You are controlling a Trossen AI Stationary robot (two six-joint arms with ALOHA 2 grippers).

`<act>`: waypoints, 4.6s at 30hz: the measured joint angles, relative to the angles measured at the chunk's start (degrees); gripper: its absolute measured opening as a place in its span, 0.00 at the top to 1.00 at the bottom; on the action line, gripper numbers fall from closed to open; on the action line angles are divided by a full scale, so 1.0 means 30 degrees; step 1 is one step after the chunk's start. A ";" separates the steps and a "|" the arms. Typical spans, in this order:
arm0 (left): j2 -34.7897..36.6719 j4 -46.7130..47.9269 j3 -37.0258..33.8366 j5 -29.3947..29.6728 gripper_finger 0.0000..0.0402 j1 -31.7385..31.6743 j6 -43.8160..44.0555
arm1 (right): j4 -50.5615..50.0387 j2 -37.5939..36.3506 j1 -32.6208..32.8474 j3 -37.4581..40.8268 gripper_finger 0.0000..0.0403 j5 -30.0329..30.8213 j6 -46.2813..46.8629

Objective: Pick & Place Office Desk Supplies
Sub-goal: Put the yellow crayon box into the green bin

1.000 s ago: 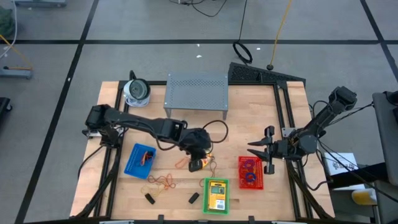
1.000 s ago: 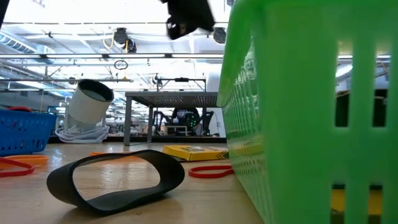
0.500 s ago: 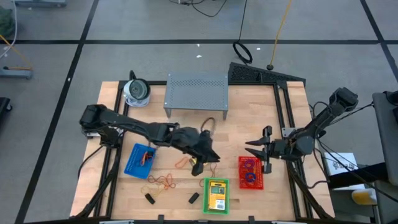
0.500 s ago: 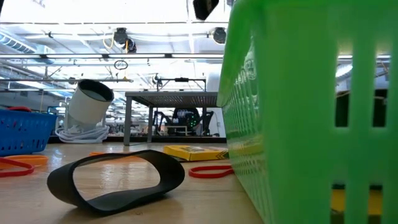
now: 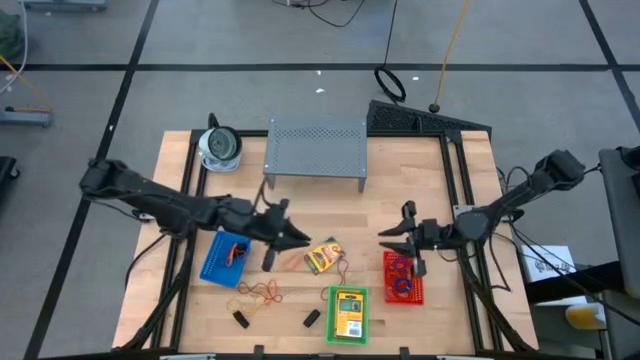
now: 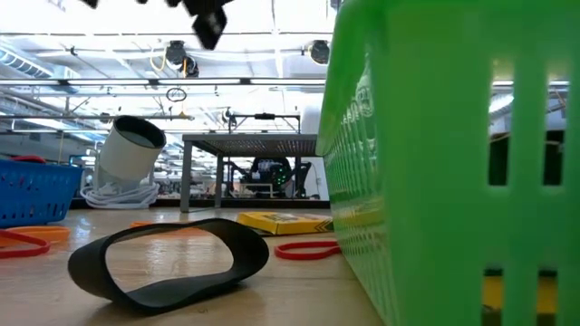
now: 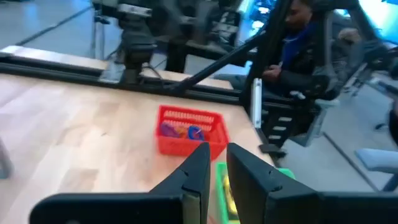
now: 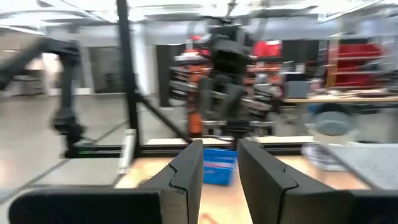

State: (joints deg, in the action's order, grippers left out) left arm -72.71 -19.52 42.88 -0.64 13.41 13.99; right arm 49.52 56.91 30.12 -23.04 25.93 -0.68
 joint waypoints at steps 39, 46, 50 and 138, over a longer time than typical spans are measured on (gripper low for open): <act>0.5639 -0.4020 -0.7331 0.3552 0.85 0.1912 -0.2314 | -0.7571 0.6292 -0.5185 -0.6902 0.78 -0.9905 0.1050; 0.5632 -0.4425 -0.7331 0.4238 0.85 0.1872 -0.1619 | -0.8531 0.6292 -0.5178 -0.6888 0.78 -1.0753 0.2104; 0.5624 -0.4404 -0.7331 0.4238 0.85 0.1872 0.0023 | -0.9663 0.6292 -0.5178 -0.6880 0.78 -1.0737 0.2422; -1.1031 1.0986 0.5477 0.4870 1.00 0.3213 1.5521 | -1.6125 0.6284 -0.6176 -0.6851 0.78 -0.7088 0.4151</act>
State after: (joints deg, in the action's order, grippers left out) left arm -105.80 13.44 59.31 13.97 23.05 60.55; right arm 1.15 75.77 11.60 -43.59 4.67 11.77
